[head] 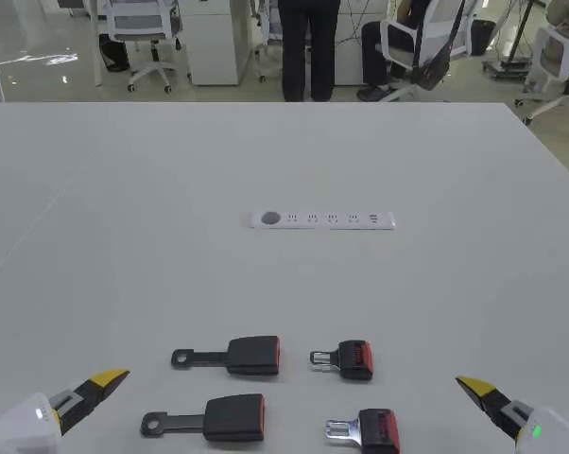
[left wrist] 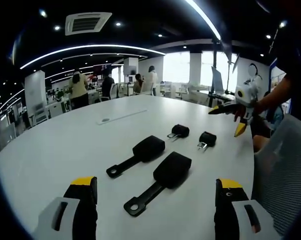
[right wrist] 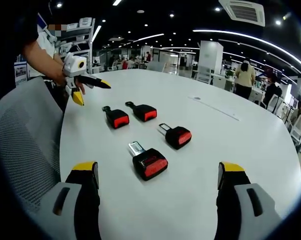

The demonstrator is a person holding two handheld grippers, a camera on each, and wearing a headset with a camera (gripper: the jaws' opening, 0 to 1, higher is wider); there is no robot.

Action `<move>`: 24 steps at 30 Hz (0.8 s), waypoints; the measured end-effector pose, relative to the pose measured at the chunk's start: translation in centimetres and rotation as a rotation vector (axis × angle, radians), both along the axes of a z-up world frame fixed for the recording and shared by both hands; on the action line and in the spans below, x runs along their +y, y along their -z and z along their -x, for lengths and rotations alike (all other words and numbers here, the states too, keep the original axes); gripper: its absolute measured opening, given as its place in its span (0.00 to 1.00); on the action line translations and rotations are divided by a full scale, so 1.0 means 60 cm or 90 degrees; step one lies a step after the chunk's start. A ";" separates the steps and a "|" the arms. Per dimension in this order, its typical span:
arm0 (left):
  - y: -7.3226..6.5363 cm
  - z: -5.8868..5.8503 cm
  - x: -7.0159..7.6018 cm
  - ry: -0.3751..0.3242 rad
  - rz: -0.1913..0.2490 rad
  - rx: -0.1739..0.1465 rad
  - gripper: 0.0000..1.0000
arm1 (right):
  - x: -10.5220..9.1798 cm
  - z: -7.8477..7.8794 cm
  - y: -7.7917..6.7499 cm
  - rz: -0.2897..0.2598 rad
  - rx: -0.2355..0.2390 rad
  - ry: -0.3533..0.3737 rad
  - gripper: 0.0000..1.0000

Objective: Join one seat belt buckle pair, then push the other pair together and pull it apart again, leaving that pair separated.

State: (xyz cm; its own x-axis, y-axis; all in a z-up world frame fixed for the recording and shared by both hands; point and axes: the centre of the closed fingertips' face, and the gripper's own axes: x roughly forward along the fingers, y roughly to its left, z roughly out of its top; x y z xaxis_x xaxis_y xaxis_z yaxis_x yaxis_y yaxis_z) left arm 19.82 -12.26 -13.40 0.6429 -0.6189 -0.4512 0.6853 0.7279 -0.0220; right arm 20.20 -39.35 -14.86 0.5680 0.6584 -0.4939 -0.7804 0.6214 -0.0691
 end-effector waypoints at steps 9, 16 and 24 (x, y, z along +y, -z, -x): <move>0.000 0.001 0.000 0.003 -0.001 -0.001 1.00 | -0.001 -0.002 -0.002 -0.001 -0.005 0.001 1.00; 0.001 0.000 -0.003 0.007 -0.003 0.000 1.00 | 0.000 -0.002 -0.005 -0.004 -0.008 0.001 1.00; -0.002 0.001 -0.007 0.009 -0.003 -0.001 1.00 | 0.001 -0.001 -0.003 -0.004 -0.007 -0.002 1.00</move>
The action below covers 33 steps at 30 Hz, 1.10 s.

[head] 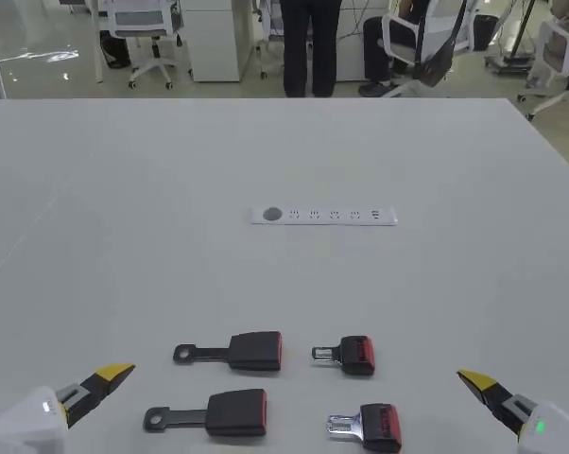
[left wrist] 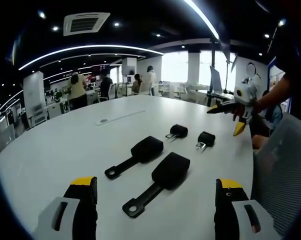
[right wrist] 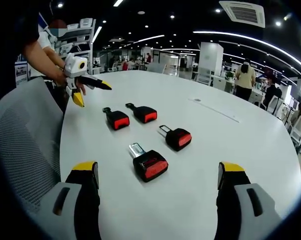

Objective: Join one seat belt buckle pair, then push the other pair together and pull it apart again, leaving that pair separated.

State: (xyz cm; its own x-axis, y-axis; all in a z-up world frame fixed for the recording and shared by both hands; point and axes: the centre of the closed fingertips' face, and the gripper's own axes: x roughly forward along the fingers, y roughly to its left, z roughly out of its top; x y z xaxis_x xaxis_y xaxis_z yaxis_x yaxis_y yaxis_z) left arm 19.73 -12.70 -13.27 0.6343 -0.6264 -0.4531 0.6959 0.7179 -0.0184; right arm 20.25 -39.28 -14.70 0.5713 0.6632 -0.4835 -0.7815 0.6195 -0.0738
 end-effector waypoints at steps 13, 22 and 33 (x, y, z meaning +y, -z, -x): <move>0.000 0.003 -0.002 0.001 -0.001 0.002 1.00 | 0.000 0.001 -0.002 0.000 -0.001 -0.002 1.00; 0.000 0.003 -0.001 0.000 -0.001 0.003 1.00 | -0.001 0.001 0.001 0.000 0.002 -0.002 1.00; 0.007 -0.001 0.010 0.000 0.000 0.002 1.00 | 0.001 0.003 0.000 0.002 0.003 -0.003 1.00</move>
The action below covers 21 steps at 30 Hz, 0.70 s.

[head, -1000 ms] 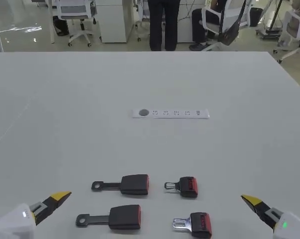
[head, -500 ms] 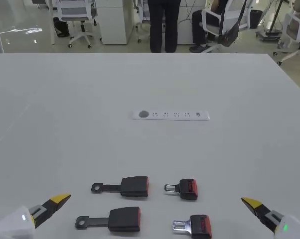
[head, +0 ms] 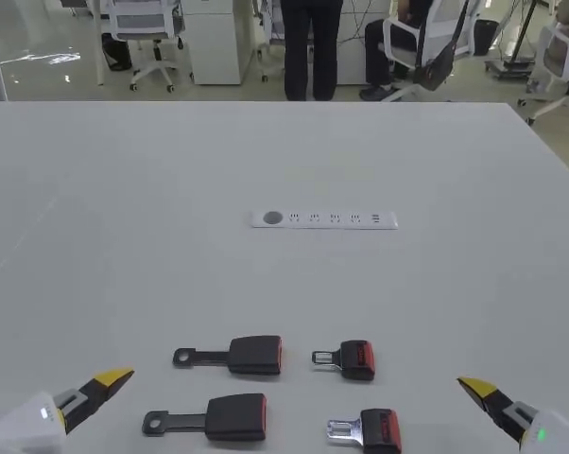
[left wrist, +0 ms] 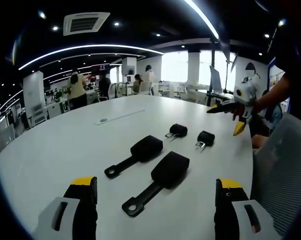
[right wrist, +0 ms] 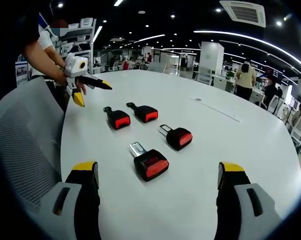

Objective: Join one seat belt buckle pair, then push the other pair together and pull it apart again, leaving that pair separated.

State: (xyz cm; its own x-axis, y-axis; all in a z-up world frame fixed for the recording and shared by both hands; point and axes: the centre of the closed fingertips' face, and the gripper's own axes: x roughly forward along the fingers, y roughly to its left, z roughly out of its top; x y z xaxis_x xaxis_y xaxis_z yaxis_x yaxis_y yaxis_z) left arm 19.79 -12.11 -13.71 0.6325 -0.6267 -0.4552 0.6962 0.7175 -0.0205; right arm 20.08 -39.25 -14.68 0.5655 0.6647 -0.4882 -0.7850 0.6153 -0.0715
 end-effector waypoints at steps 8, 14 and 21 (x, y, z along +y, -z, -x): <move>-0.003 0.001 -0.004 0.001 0.000 -0.001 1.00 | -0.001 -0.002 0.000 -0.001 0.000 0.001 1.00; -0.005 0.001 -0.009 0.006 -0.003 0.002 0.99 | -0.001 -0.002 0.000 0.003 0.000 -0.004 1.00; 0.000 -0.006 -0.011 0.021 -0.014 0.007 0.98 | -0.003 -0.002 0.006 0.014 0.004 -0.017 0.99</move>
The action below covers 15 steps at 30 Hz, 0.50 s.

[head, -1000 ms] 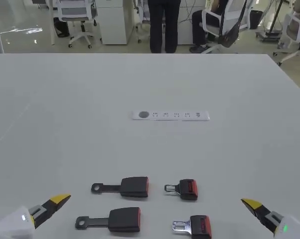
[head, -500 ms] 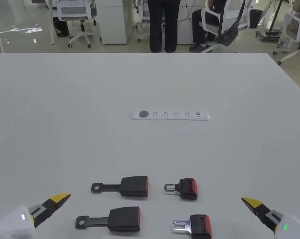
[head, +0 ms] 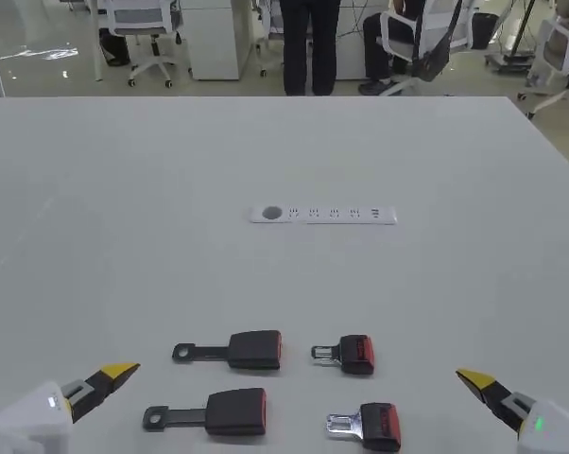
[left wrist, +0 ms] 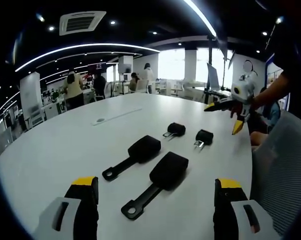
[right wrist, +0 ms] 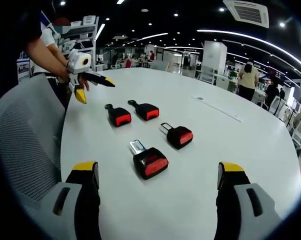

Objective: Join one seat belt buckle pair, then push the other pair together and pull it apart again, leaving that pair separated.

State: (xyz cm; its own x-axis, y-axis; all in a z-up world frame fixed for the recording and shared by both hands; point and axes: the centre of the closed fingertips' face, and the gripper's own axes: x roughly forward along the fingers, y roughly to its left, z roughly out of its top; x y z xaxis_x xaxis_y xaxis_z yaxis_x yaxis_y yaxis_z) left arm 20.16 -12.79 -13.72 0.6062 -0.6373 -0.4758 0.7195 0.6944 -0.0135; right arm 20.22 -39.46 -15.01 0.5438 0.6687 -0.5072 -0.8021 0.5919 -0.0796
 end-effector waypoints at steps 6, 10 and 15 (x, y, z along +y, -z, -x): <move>0.006 -0.005 -0.005 0.020 -0.012 0.005 0.94 | 0.000 -0.003 0.001 0.009 0.000 -0.014 0.95; 0.007 -0.008 -0.013 0.032 -0.020 0.008 0.93 | 0.001 -0.005 0.007 0.020 0.009 -0.030 0.93; 0.012 -0.013 -0.020 0.049 -0.030 0.016 0.88 | 0.002 -0.007 0.012 0.038 0.008 -0.051 0.87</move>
State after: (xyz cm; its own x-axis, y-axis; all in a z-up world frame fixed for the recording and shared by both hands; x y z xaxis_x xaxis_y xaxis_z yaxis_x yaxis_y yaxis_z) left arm 20.93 -14.01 -14.43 0.5437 -0.6579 -0.5211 0.7706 0.6373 -0.0007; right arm 20.62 -39.33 -15.76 0.4828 0.6788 -0.5533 -0.8482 0.5197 -0.1026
